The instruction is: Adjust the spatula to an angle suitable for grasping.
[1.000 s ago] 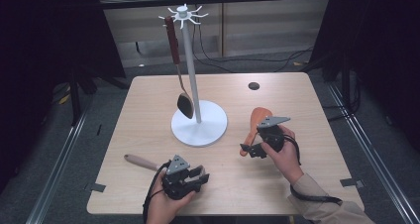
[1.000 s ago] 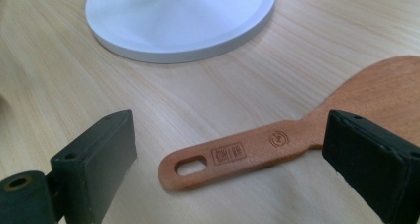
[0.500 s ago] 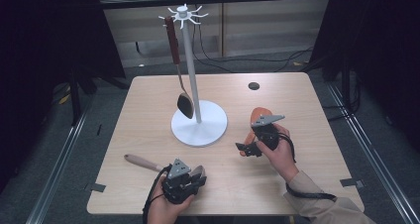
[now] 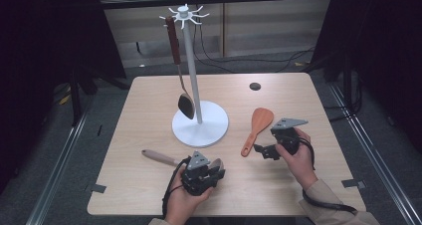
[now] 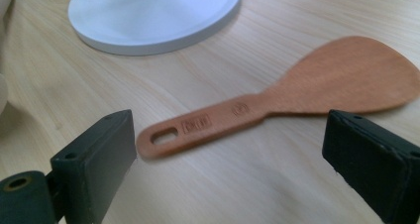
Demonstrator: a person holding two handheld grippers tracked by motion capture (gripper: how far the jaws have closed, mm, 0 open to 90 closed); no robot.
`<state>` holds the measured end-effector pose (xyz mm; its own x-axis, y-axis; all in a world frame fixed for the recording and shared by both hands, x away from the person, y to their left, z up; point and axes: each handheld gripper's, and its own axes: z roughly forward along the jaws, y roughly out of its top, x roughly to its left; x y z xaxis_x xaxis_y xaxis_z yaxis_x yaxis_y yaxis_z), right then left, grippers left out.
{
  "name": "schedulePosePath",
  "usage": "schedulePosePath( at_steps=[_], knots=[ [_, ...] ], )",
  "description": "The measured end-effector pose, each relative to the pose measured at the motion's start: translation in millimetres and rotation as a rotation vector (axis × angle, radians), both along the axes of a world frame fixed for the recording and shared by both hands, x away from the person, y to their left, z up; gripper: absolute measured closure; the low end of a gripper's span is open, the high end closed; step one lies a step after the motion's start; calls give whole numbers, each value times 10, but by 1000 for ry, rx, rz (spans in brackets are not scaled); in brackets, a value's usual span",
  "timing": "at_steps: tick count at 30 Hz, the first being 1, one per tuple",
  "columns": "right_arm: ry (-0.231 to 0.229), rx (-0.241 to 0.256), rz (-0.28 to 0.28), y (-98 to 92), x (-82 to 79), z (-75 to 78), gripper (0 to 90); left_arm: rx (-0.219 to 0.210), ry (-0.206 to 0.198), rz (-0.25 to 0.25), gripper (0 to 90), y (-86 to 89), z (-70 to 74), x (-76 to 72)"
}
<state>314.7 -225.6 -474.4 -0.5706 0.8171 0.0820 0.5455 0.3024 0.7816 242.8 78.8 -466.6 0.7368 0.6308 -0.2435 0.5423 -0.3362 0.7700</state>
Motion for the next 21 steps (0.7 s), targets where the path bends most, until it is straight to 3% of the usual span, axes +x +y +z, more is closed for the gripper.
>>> schedulePosePath(
  at_steps=[1, 11, 21],
  knots=[
    [0, 1, -11, -41, -23, 3, 57, -8, 3, -14, 766, -105, 6, 20],
    [3, 10, -86, -346, -220, 4, 57, -22, 16, -101, 734, -550, -25, 49],
    [1, 9, -123, -481, -326, 8, 57, -27, 13, -158, 733, -854, -33, 66]
  ],
)
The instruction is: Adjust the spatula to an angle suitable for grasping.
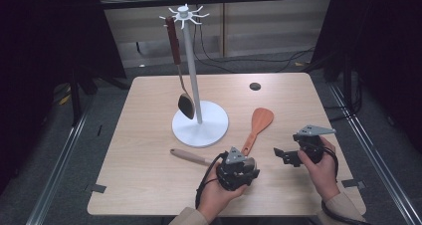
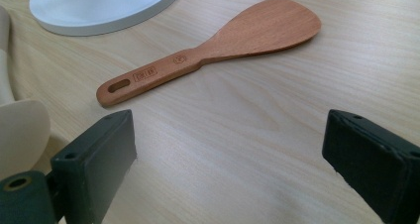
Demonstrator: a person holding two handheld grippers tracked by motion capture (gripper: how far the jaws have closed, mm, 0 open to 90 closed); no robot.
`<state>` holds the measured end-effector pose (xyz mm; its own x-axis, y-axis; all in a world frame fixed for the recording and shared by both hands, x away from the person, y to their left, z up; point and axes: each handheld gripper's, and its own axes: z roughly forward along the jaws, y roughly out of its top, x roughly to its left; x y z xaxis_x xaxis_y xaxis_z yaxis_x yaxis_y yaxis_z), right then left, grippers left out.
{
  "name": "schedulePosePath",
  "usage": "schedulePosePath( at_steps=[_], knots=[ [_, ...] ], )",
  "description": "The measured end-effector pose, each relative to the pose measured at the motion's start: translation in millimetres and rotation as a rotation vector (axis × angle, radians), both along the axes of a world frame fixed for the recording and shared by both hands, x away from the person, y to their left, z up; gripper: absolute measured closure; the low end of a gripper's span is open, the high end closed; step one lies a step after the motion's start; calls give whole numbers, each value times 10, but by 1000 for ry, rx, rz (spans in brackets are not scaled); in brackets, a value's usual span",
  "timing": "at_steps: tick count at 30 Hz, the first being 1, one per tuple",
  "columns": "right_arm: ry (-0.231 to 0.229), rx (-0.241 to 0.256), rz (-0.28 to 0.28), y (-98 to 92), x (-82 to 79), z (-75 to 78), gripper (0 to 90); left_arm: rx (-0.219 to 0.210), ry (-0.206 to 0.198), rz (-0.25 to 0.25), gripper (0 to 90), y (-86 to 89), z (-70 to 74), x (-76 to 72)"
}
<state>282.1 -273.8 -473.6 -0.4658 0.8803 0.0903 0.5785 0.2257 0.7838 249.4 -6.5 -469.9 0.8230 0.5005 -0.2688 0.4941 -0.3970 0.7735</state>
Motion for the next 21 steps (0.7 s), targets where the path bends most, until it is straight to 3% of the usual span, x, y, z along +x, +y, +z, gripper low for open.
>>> schedulePosePath(
  at_steps=[6, 11, 16, 21],
  knots=[
    [0, 0, 0, -4, -16, 3, 57, -7, 8, -10, 729, -75, -38, 13],
    [2, 6, 1, 10, -13, 3, 57, -41, 6, -16, 730, -62, -23, 29],
    [3, -1, 10, 37, -1, 4, 57, -47, -5, -31, 663, -15, 10, 24],
    [-8, -6, 24, 93, 18, 24, 57, -61, -22, -15, 616, 112, 45, 32]
  ],
)
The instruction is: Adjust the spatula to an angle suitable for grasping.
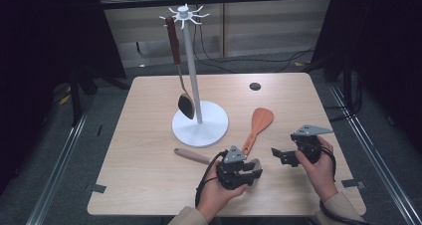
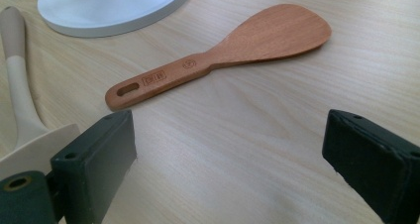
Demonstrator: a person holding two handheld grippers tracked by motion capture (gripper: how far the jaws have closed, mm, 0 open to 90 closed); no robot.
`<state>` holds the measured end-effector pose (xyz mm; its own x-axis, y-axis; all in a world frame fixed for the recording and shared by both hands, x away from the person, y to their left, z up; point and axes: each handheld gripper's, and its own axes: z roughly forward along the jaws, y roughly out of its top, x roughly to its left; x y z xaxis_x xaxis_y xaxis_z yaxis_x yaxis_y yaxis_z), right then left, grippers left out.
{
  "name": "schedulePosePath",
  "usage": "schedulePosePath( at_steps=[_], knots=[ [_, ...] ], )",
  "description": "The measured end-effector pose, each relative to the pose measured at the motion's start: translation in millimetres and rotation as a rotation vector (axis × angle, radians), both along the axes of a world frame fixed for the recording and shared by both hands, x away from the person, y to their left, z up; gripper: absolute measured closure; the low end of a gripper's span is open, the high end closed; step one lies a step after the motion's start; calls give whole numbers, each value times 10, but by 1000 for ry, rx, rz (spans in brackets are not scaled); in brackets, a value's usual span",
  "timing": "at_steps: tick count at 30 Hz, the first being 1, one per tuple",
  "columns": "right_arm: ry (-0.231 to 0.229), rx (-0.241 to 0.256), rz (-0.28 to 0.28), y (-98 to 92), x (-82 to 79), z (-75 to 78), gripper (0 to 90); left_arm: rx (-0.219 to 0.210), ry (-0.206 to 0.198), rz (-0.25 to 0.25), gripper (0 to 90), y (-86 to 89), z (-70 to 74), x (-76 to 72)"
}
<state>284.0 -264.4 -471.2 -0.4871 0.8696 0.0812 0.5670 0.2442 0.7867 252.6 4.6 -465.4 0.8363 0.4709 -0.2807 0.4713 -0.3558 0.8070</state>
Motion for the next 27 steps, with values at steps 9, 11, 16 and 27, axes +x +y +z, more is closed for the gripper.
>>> schedulePosePath(
  at_steps=[9, 11, 16, 27],
  knots=[
    [-6, -13, 51, 188, 36, 41, 57, -34, -42, 75, 482, 402, 94, 70],
    [-6, -18, 77, 246, 32, 49, 57, -34, -51, 89, 466, 495, 92, 86],
    [-15, -12, 120, 383, 18, 77, 58, -41, -60, 122, 396, 639, 70, 111],
    [126, -71, 255, 713, -63, 6, 291, -29, -118, 143, 356, 689, 116, 132]
  ],
)
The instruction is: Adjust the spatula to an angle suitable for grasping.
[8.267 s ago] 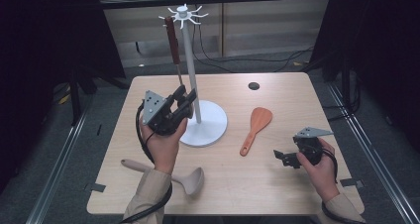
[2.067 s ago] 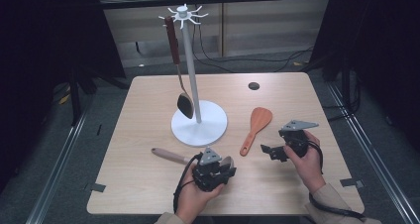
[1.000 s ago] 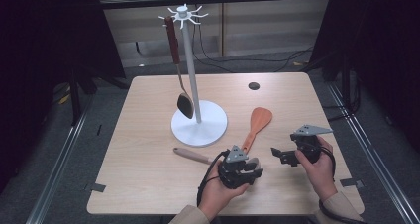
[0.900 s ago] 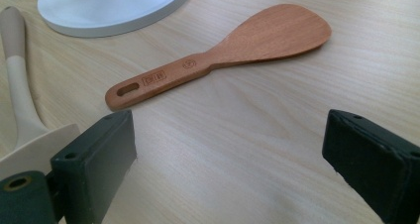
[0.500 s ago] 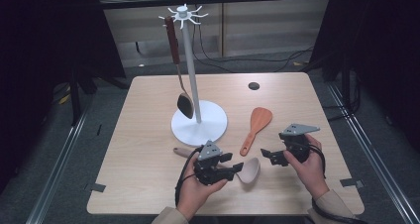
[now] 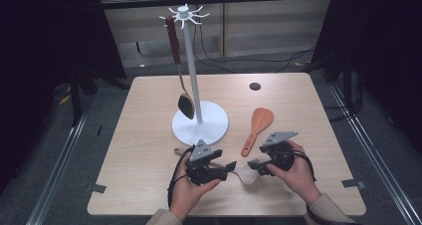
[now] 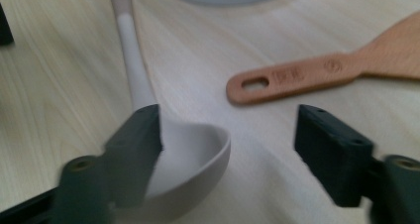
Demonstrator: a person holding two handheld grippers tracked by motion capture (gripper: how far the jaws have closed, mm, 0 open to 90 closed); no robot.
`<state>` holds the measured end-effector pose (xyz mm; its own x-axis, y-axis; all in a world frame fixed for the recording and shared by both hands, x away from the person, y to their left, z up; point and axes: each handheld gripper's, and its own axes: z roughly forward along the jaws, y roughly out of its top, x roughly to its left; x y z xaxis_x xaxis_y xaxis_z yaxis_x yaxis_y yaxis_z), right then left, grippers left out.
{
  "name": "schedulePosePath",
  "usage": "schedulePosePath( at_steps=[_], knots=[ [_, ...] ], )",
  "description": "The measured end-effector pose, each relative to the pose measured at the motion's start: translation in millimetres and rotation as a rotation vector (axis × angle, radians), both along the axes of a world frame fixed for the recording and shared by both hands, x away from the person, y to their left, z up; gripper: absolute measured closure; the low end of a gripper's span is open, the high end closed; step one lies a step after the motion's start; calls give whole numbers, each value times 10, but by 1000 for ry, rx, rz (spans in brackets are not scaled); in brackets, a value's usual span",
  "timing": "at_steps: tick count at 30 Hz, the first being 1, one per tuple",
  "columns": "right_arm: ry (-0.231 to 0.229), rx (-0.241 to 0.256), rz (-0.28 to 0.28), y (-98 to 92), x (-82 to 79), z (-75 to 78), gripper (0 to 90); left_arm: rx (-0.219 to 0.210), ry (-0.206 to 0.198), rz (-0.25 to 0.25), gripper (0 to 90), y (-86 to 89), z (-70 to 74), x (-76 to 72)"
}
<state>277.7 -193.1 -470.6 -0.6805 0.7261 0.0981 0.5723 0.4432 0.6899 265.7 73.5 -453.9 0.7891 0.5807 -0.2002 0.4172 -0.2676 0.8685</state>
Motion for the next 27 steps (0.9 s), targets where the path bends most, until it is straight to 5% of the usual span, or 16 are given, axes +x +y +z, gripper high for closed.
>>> schedulePosePath(
  at_steps=[7, 10, 12, 17, 22, 25, 27],
  knots=[
    [97, 53, -48, -50, 7, 39, 626, -3, -5, 22, 352, 49, 16, 20],
    [89, 16, -48, -43, 7, 73, 732, 0, -12, 15, 351, 46, 21, 23],
    [81, 41, -28, -73, 15, 86, 765, -11, -17, 16, 351, 39, 30, 19],
    [96, 65, -21, -144, 11, 98, 759, -9, -14, 22, 350, 55, 26, 26],
    [115, 27, -75, -77, -12, 49, 446, -9, -14, 17, 349, 36, 17, 27],
    [168, 35, -77, -67, 15, -5, 497, -9, -19, 16, 349, 27, 26, 21],
    [199, 58, -49, -48, 17, -38, 652, -13, -19, 14, 349, 32, 27, 22]
  ],
)
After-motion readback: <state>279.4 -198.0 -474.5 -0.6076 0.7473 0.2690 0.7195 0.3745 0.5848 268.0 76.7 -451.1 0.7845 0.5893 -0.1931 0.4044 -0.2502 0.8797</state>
